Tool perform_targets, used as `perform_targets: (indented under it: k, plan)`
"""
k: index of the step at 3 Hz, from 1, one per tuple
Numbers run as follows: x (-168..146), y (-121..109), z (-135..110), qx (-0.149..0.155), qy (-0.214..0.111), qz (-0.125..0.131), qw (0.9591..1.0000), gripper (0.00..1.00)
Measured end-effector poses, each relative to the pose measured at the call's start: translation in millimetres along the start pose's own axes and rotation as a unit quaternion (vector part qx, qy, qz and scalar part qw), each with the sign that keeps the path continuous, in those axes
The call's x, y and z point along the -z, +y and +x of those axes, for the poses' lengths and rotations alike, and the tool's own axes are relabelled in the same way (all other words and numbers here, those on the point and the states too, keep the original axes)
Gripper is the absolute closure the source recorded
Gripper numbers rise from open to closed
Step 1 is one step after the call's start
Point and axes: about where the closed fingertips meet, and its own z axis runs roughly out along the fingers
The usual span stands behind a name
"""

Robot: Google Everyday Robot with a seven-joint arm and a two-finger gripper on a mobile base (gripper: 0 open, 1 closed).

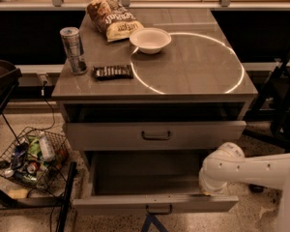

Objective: Open middle drawer

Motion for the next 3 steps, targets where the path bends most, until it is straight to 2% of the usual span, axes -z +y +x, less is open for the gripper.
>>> perform_targets:
  k: [1, 2, 3]
  plan:
    - [23, 41, 14, -0.012, 0.020, -0.035, 0.9991, 1.00]
    - [26, 79, 23, -0.039, 0.011, -0.061, 0.9973, 1.00]
    - [28, 87, 25, -0.041, 0.008, -0.063, 0.9971, 1.00]
